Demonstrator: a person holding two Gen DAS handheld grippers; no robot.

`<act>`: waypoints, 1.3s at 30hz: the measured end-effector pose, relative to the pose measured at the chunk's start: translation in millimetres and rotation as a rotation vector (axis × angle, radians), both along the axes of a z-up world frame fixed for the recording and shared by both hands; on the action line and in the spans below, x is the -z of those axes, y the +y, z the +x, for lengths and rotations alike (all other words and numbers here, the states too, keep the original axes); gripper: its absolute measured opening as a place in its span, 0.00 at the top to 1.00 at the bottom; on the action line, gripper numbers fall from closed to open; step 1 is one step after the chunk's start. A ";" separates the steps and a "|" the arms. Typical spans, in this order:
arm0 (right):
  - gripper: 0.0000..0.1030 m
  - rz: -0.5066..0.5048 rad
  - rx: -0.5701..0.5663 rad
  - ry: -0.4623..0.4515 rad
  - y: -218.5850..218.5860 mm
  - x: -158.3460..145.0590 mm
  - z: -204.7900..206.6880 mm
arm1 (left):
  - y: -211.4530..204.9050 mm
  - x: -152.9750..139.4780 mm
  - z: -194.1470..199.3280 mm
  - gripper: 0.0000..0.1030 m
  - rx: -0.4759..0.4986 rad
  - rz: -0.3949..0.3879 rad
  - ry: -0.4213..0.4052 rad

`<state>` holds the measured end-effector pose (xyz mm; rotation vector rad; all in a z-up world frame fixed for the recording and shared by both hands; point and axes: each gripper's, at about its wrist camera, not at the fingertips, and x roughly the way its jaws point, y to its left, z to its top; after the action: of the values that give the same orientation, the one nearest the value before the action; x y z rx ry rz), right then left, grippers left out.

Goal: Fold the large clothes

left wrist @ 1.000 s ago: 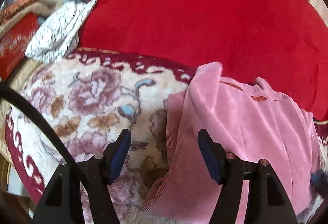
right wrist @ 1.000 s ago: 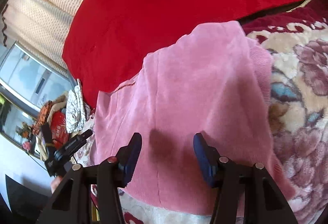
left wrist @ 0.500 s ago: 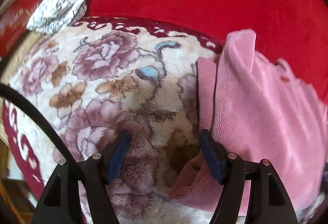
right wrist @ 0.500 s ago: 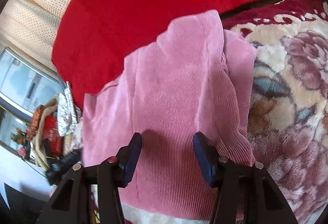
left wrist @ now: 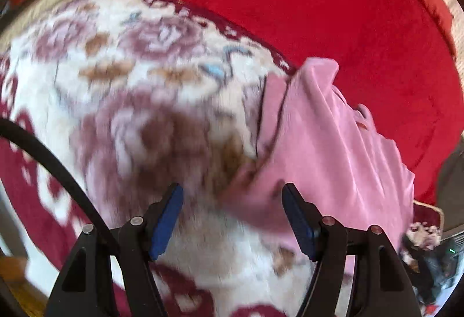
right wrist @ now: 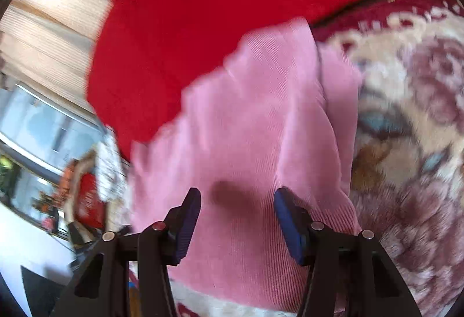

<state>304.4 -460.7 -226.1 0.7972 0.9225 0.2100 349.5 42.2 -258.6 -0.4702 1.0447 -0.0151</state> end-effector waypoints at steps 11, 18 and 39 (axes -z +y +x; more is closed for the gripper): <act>0.45 0.019 0.007 -0.009 -2.9 8.0 -1.8 | -27.2 30.8 -10.1 0.28 -0.050 -0.250 -0.103; 0.45 0.009 0.001 -0.015 -6.3 6.7 -5.4 | -43.1 39.2 19.9 0.47 0.005 -0.370 -0.174; 0.48 0.021 -0.003 -0.105 -13.6 -5.4 -23.0 | -51.7 29.2 42.4 0.66 -0.012 -0.351 -0.261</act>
<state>281.4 -474.3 -220.7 0.7968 0.8241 0.2623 391.9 -9.5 -287.7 -0.7713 0.7830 -0.2471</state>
